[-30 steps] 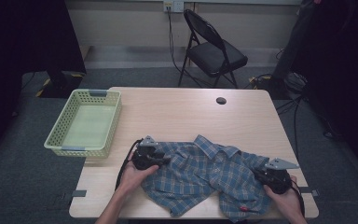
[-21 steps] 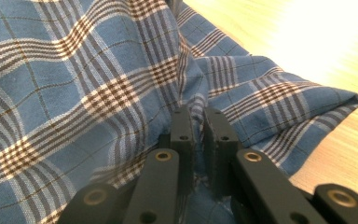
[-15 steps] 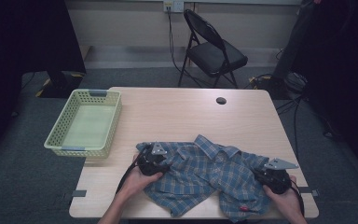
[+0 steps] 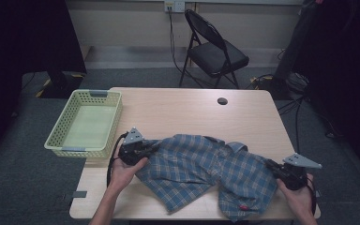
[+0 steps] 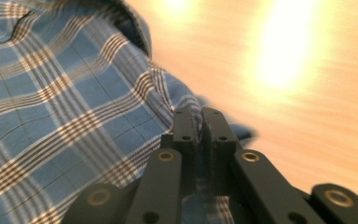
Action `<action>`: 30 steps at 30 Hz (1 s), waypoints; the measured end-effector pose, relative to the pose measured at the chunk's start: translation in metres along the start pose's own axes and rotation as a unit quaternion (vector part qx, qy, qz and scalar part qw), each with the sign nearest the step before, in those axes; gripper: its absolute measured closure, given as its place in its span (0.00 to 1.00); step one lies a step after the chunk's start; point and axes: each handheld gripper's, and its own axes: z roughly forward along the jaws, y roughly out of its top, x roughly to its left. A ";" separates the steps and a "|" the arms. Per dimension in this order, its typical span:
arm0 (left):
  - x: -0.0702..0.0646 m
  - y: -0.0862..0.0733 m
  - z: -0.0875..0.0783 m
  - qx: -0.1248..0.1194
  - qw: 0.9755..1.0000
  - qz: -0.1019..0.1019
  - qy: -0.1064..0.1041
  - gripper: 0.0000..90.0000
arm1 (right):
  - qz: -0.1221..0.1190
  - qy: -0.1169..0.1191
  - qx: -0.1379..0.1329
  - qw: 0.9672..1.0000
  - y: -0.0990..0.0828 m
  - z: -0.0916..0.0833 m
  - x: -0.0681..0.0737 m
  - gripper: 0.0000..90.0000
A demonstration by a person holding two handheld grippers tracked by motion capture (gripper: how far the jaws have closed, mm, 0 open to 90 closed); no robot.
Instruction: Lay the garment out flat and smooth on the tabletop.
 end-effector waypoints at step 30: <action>-0.018 -0.053 0.033 0.126 0.992 0.002 -0.016 0.92 | 0.025 0.019 0.052 0.998 -0.028 0.026 -0.003 0.95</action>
